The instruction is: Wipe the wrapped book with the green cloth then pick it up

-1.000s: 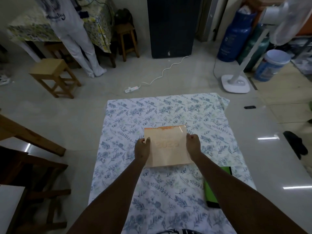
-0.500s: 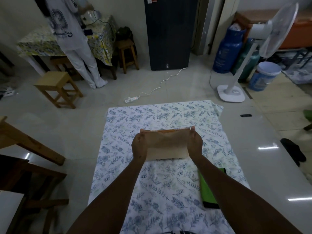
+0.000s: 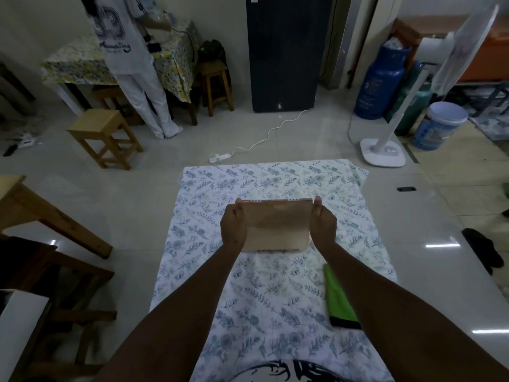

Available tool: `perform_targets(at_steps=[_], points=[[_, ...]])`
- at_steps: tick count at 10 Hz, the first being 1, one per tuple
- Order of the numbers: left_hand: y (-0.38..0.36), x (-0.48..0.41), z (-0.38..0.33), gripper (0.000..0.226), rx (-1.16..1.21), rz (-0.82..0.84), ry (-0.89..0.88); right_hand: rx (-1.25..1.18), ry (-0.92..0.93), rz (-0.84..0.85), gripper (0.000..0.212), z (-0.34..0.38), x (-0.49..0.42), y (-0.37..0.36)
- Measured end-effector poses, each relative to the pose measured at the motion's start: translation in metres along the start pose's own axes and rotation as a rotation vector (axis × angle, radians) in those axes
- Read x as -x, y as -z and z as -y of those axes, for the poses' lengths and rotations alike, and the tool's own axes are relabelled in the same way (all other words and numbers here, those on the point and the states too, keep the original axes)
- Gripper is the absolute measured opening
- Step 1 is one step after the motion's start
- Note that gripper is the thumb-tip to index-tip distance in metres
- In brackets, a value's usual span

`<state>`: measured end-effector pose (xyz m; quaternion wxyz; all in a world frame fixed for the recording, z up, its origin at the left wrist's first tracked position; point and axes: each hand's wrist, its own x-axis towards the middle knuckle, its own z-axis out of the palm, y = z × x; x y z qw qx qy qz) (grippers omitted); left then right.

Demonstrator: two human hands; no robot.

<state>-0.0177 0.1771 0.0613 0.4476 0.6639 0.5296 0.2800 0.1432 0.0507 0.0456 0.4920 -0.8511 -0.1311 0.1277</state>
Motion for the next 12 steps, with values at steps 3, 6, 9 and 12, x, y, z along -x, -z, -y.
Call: perform_targets(at_steps=[3,6,9,12], points=[[0.002,-0.079,-0.046,0.048,-0.091,0.132,-0.113,-0.101,0.048,0.132,0.06,0.054,-0.062,-0.011],[-0.008,-0.126,-0.07,0.043,-0.106,0.251,-0.146,-0.063,0.074,0.225,0.063,0.08,-0.108,-0.023],[-0.014,-0.126,-0.055,0.046,-0.172,0.354,-0.135,-0.038,0.021,0.349,0.061,0.07,-0.119,-0.032],[-0.002,-0.128,-0.06,0.058,-0.502,0.31,-0.191,0.349,0.325,0.246,0.049,0.079,-0.117,-0.026]])
